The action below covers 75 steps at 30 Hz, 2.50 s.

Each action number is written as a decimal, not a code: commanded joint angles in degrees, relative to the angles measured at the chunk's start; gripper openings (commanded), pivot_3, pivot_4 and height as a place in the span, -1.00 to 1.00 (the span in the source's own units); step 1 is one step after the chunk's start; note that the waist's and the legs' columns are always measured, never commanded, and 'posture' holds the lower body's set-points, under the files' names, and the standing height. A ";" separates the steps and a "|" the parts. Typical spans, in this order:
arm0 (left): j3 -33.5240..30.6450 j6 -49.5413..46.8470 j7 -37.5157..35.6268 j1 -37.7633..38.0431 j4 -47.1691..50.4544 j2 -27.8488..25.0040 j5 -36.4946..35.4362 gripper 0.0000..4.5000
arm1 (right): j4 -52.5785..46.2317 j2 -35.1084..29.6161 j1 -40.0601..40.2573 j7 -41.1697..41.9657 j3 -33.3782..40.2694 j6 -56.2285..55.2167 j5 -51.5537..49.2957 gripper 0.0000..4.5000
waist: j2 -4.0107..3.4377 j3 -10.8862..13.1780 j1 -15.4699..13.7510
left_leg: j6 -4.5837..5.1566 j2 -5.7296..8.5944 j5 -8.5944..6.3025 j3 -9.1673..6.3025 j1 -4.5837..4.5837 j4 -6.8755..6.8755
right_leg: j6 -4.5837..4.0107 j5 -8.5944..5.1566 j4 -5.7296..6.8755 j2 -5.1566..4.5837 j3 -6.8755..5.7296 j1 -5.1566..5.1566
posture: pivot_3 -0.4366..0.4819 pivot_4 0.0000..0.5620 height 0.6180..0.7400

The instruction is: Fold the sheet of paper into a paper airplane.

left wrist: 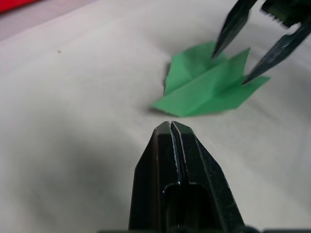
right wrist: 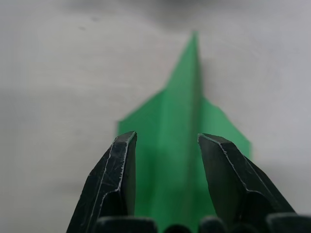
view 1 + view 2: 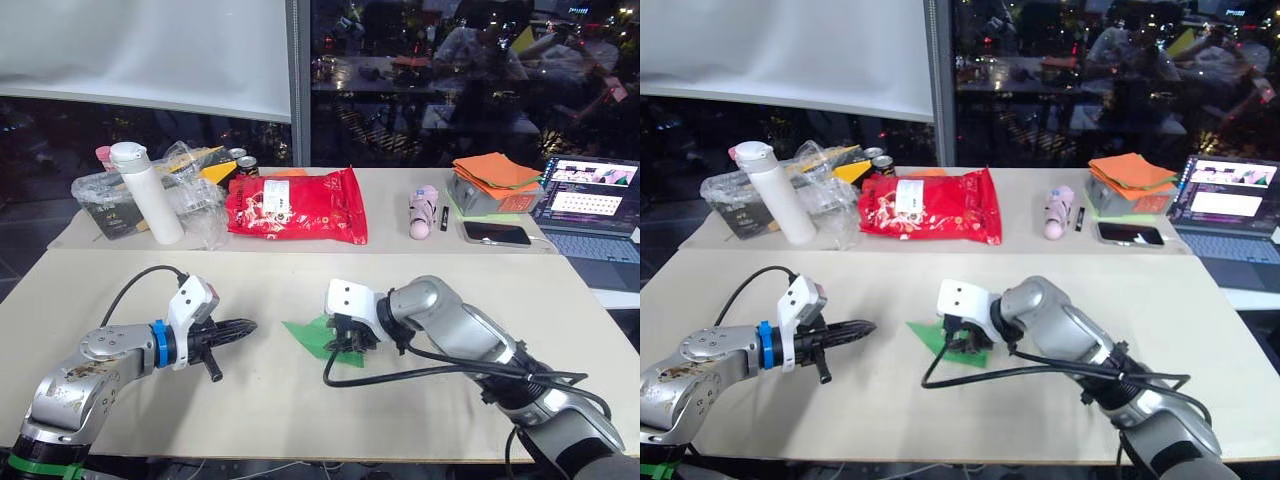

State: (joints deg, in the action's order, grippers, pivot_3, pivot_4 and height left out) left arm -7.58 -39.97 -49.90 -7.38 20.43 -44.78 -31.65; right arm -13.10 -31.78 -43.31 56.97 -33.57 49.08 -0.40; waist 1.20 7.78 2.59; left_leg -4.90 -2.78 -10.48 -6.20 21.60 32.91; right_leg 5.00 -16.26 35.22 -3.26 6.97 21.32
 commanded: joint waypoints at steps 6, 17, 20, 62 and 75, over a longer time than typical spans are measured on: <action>-0.78 0.19 1.14 -1.31 1.85 -0.03 -0.63 -1.00 | 0.84 1.61 0.48 -1.90 -0.77 0.02 1.04 -0.01 | 0.00 0.00 0.11 | 0.00 0.00 0.00 0.00 -0.01 0.00 | 0.01 0.00 0.04 0.01 0.00 0.02 | -0.05 -0.47 0.87; 0.78 0.57 1.85 -5.29 -2.95 3.52 -1.15 -1.00 | 3.24 4.00 1.32 -4.31 3.51 0.49 -0.84 -0.98 | 0.01 -0.01 0.07 | 0.00 0.00 0.00 0.00 0.00 0.01 | 0.01 0.01 0.05 0.01 0.00 0.00 | -0.05 -0.47 0.87; 2.06 1.53 1.86 -6.84 -4.88 4.34 -0.20 -1.00 | 6.26 3.56 0.46 -4.54 9.27 1.12 -3.57 -0.98 | 0.01 -0.01 0.02 | 0.00 0.00 0.00 0.00 -0.01 0.02 | 0.01 0.01 0.05 0.01 -0.01 -0.01 | -0.05 -0.47 0.87; 3.38 5.80 0.73 -9.63 -10.71 8.20 1.73 -1.00 | 77.59 -12.19 -30.14 -17.23 33.33 -33.27 4.66 0.99 | -0.87 0.39 3.13 | 0.16 0.17 0.06 0.04 0.01 0.03 | 0.07 0.16 -0.09 -0.06 0.15 -0.17 | -0.05 -0.47 0.87; 2.52 10.22 2.30 -5.68 -7.31 7.57 4.84 -1.00 | 5.31 -4.73 14.16 -3.78 34.52 -18.62 -14.71 0.99 | -0.74 0.32 1.13 | 0.15 0.12 0.05 0.01 0.03 0.09 | 0.17 0.11 -0.03 -0.04 0.08 -0.26 | -0.05 -0.47 0.87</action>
State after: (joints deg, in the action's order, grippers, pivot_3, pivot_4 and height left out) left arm -4.86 -31.94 -47.96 -13.42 11.28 -36.59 -28.09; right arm -0.76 -36.88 -29.90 55.26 -0.52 30.32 -12.91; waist 0.46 8.10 3.72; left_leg -4.75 -2.67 -10.43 -6.19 21.63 33.02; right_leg 5.17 -16.15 35.21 -3.30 7.05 21.06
